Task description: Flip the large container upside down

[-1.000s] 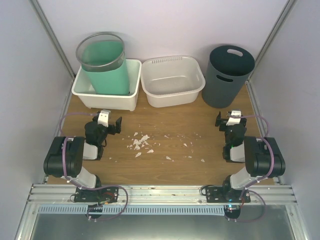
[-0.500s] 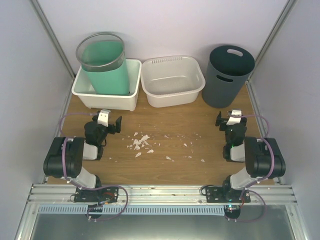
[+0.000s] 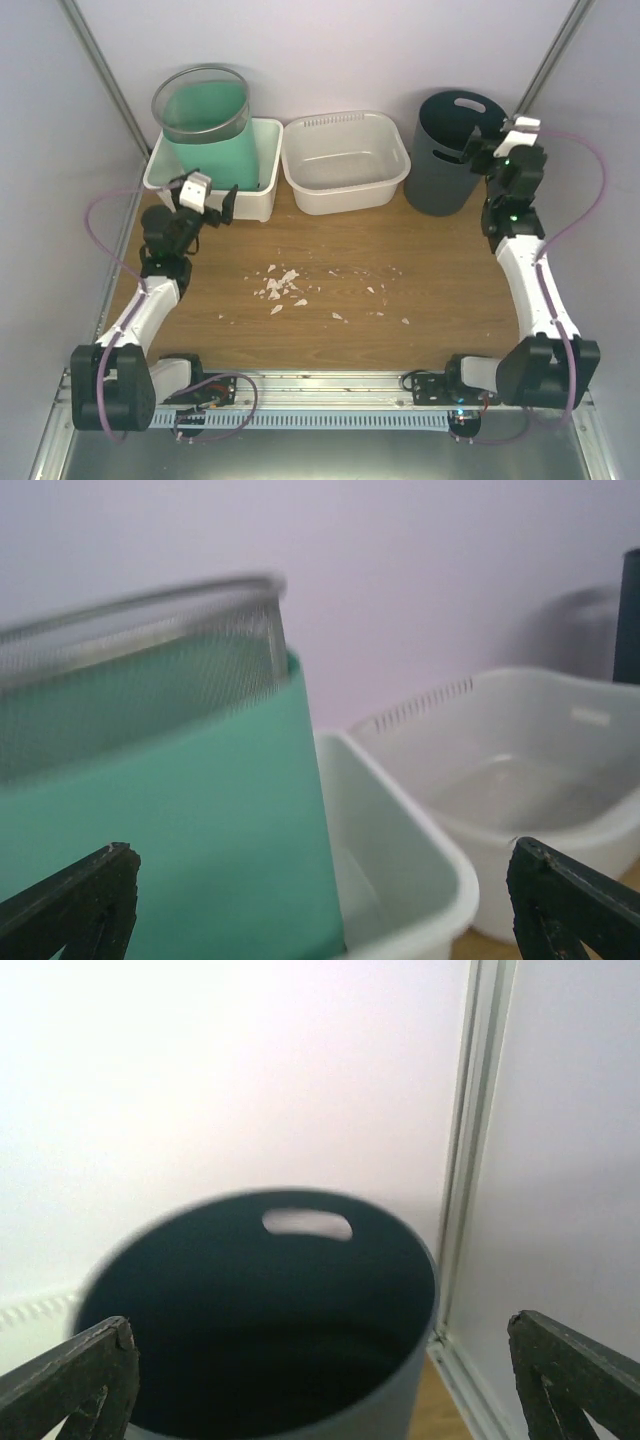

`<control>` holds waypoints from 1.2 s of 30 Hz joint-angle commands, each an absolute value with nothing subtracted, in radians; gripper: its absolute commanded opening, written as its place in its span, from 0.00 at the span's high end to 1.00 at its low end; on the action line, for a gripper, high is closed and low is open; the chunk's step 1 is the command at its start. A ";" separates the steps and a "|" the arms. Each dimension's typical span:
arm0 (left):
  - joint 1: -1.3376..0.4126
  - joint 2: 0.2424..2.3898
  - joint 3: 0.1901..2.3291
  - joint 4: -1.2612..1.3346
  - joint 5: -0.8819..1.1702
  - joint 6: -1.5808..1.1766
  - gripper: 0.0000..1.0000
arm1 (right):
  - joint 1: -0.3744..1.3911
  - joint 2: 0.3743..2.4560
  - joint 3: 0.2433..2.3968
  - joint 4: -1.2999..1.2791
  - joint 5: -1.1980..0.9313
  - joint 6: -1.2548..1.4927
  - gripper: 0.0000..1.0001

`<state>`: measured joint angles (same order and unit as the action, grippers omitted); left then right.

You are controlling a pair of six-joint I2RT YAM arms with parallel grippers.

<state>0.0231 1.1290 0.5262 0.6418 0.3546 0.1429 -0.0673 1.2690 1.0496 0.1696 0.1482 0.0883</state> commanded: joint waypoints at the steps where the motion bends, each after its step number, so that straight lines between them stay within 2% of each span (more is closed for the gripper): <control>1: 0.029 1.120 0.735 0.327 0.438 0.217 0.01 | -0.066 1.240 1.217 -0.296 0.038 0.287 0.00; 5: 0.027 1.084 0.803 0.297 0.454 0.205 0.01 | -0.065 1.172 1.162 -0.288 -0.162 0.522 0.00; 10: 0.026 1.061 0.811 0.279 0.454 0.166 0.01 | -0.065 1.009 0.886 0.136 -0.323 0.973 0.01; 13: 0.027 1.038 0.791 0.290 0.467 0.156 0.01 | -0.047 1.004 0.804 0.294 -0.306 1.189 0.02; 17: 0.027 1.015 0.763 0.304 0.474 0.142 0.01 | 0.000 1.057 0.780 0.426 -0.175 1.289 0.02; 22: 0.023 1.008 0.712 0.350 0.491 0.101 0.01 | 0.051 1.270 0.833 0.620 -0.205 1.444 0.03; 26: 0.018 1.001 0.699 0.366 0.496 0.107 0.01 | 0.069 1.376 0.883 0.662 -0.180 1.508 0.05; 36: 0.015 1.035 0.709 0.411 0.492 0.128 0.01 | 0.083 1.409 0.918 0.656 -0.042 1.547 0.05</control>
